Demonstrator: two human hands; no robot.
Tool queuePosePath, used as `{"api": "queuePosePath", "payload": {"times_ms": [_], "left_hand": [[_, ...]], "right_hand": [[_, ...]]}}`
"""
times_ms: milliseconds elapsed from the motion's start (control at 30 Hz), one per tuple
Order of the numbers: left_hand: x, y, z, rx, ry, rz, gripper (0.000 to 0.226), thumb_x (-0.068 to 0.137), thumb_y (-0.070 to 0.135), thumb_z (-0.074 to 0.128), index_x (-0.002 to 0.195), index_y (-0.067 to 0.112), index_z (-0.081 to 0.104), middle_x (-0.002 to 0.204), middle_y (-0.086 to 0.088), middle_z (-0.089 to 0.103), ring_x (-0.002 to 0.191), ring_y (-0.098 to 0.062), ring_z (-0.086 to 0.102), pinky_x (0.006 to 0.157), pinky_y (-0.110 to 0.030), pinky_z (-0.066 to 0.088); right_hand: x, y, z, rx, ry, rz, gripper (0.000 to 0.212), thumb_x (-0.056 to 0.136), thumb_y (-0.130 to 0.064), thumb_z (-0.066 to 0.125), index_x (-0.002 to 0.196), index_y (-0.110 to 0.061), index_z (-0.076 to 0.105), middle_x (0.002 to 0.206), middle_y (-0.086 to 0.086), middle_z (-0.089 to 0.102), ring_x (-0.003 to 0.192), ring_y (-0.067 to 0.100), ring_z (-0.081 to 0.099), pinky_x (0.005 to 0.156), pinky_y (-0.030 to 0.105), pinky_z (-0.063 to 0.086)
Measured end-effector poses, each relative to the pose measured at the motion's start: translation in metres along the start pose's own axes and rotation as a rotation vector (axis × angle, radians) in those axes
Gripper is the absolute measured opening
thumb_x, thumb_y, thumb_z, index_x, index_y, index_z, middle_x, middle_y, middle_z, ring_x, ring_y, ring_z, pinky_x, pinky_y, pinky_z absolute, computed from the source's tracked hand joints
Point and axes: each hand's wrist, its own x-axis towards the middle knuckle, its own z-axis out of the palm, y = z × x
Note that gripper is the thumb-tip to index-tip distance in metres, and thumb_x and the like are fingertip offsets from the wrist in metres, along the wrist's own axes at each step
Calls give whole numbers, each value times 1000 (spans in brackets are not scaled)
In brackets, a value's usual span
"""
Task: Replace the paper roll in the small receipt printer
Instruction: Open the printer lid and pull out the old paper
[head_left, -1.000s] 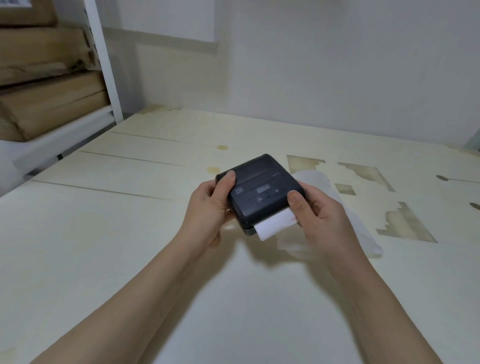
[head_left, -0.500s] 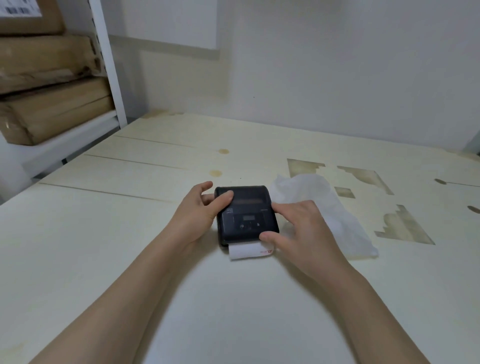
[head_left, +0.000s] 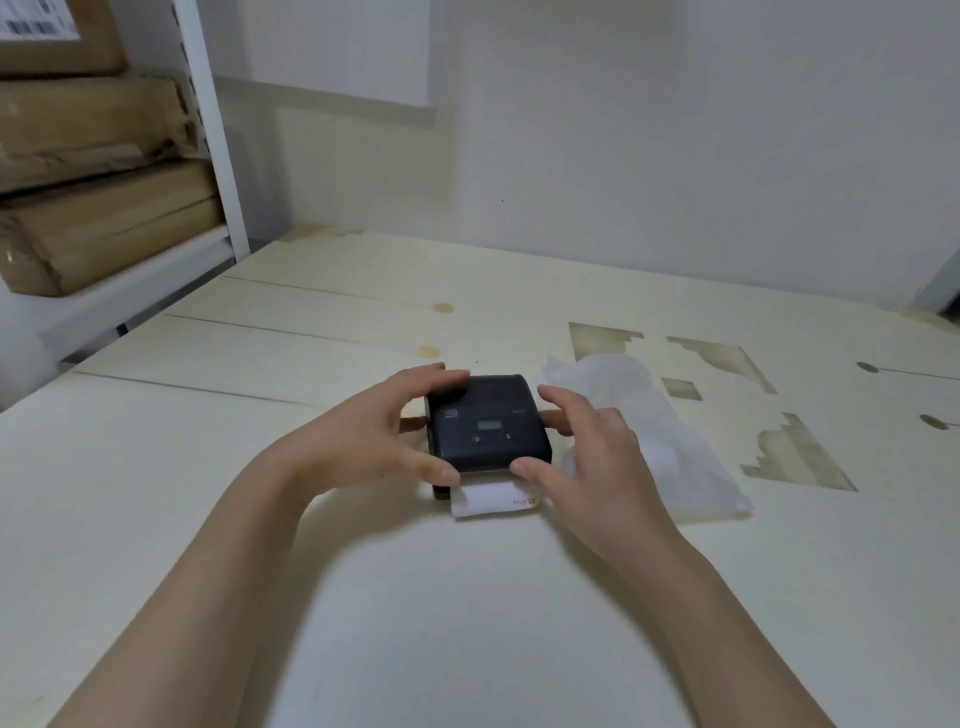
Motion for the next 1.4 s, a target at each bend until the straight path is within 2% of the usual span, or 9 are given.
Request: {"api": "queuePosePath", "payload": {"times_ms": [167, 333, 500, 567, 667, 833, 967, 1100, 1400], "left_hand": [[2, 4, -3, -133, 171, -21, 99, 55, 48, 83, 143, 43, 37, 139, 8, 51, 120, -3, 57, 101, -29, 46], [6, 7, 3, -131, 299, -104, 92, 64, 69, 65, 145, 39, 35, 133, 12, 58, 119, -4, 57, 95, -28, 42], [17, 8, 15, -201, 489, -111, 66, 73, 82, 46, 118, 35, 61, 114, 18, 67, 107, -4, 61, 99, -36, 47], [24, 9, 20, -293, 556, -85, 71, 67, 86, 43, 103, 30, 66, 106, 14, 71, 102, -5, 65, 96, -43, 52], [34, 13, 26, -326, 636, -95, 74, 66, 86, 38, 94, 23, 65, 97, 8, 70, 96, -12, 66, 93, -47, 53], [36, 3, 23, -319, 605, -66, 81, 69, 88, 38, 100, 19, 67, 103, 2, 72, 101, -18, 67, 91, -48, 53], [36, -4, 22, -333, 568, -22, 65, 80, 70, 42, 106, 16, 67, 110, -2, 72, 105, -20, 66, 77, -33, 55], [41, -7, 25, -312, 646, -53, 50, 93, 59, 43, 99, 16, 67, 102, -4, 72, 98, -25, 67, 86, -50, 55], [45, -18, 25, -259, 668, -67, 26, 91, 52, 49, 98, 31, 63, 105, 3, 71, 97, -19, 69, 83, -49, 58]], "right_hand": [[3, -6, -2, 220, 145, -29, 57, 89, -36, 64, 139, -39, 38, 122, -18, 63, 120, 0, 48, 89, 13, 36], [3, -11, -4, 340, 139, 1, 59, 91, -38, 60, 143, -37, 33, 128, -22, 60, 115, -13, 48, 84, 1, 37], [1, -10, -1, 285, 76, -26, 71, 86, -47, 64, 145, -40, 25, 134, -26, 53, 131, 2, 37, 105, 26, 32], [1, -8, 1, 154, -8, -50, 73, 81, -53, 65, 143, -41, 29, 130, -25, 52, 128, 1, 31, 102, 24, 28], [-3, -10, 4, -134, -157, -195, 78, 68, -65, 66, 138, -41, 42, 128, -25, 45, 124, 0, 24, 103, 23, 22], [-4, -7, 7, -265, -194, -291, 70, 77, -51, 69, 140, -30, 46, 148, -16, 39, 134, 4, 17, 103, 24, 12], [-1, -2, 10, -295, -160, -321, 52, 83, -52, 48, 124, -24, 62, 143, -6, 54, 132, 19, 39, 94, 31, 19], [-1, -3, 10, -310, -151, -323, 49, 85, -45, 49, 125, -22, 64, 140, -3, 57, 128, 22, 43, 94, 33, 23], [-1, -1, 12, -297, -149, -317, 41, 87, -30, 47, 122, -21, 67, 142, -3, 56, 127, 20, 42, 94, 33, 26]]}}
